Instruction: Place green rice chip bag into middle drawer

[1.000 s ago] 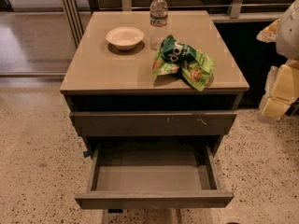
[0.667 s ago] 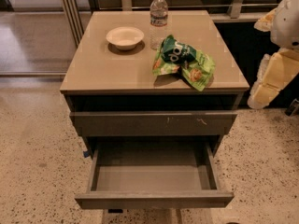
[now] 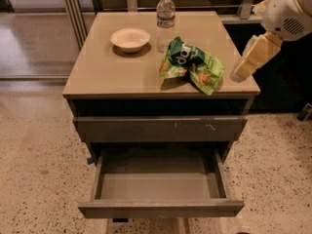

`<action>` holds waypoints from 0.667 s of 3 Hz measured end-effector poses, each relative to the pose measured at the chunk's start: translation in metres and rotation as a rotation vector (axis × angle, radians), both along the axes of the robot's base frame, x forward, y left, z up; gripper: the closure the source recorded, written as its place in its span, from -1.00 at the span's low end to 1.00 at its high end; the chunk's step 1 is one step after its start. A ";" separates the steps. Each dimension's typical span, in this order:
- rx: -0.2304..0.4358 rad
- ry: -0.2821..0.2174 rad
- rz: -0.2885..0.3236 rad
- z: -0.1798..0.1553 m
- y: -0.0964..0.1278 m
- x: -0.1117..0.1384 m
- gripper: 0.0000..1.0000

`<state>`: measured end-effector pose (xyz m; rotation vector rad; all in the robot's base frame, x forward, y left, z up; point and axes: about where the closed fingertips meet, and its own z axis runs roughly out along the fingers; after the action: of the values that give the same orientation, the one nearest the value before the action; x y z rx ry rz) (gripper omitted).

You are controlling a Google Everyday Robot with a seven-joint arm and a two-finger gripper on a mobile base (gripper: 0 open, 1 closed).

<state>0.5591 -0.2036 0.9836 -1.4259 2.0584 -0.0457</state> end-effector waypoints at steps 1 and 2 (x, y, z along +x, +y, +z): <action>0.178 -0.034 -0.013 -0.027 0.010 0.041 -1.00; 0.346 0.002 0.009 -0.073 0.034 0.070 -1.00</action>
Offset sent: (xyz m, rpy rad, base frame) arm 0.0947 0.0480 -0.1051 0.4918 0.0188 0.0246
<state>0.6289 -0.1697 0.9106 -1.2199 1.9466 0.3019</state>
